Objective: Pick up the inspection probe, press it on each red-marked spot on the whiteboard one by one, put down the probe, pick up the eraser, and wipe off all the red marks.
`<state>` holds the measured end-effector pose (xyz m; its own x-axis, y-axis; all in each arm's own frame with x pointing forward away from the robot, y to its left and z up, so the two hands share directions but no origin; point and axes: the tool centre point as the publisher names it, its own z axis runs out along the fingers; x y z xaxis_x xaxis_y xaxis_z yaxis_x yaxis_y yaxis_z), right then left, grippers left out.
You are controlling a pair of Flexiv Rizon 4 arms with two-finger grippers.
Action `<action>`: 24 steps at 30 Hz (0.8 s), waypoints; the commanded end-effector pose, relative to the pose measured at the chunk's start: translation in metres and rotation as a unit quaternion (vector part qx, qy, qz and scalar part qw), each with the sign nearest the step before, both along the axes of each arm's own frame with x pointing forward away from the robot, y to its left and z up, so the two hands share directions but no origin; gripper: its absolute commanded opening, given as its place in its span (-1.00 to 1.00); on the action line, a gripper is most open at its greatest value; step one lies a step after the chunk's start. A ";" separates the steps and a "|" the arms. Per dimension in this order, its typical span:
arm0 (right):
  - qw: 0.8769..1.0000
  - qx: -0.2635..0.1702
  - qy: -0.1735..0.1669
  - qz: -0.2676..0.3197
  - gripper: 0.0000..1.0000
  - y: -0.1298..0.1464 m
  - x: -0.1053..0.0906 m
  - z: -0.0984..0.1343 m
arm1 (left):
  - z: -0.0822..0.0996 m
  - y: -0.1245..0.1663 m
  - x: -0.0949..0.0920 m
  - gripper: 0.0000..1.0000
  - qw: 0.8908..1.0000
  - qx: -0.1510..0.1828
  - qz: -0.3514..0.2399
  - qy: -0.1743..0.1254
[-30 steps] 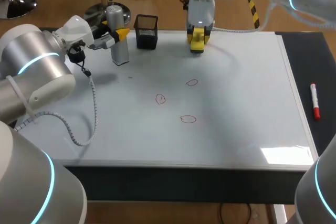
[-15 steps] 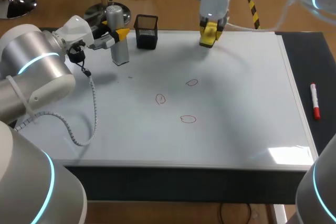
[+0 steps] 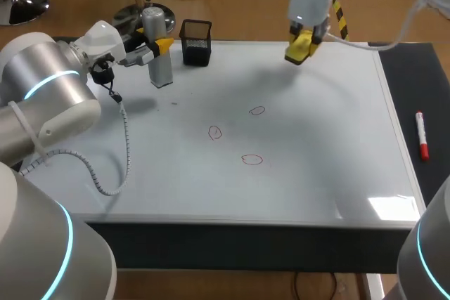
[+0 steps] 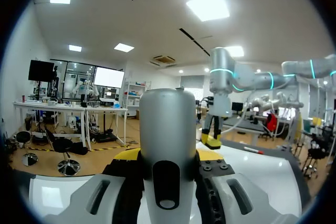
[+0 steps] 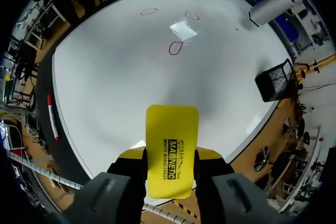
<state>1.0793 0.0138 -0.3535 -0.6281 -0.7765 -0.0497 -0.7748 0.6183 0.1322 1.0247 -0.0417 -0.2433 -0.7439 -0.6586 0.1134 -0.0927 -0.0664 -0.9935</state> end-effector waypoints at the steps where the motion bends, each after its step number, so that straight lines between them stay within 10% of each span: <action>1: 1.000 0.014 -0.010 -0.023 -1.00 -0.016 -0.018 0.011 | 0.001 -0.001 0.000 -1.00 1.000 0.000 0.003 -0.001; 24: 0.996 -0.010 0.021 -0.087 -1.00 -0.057 -0.079 0.022 | 0.001 -0.001 0.000 -1.00 1.000 0.000 0.003 -0.001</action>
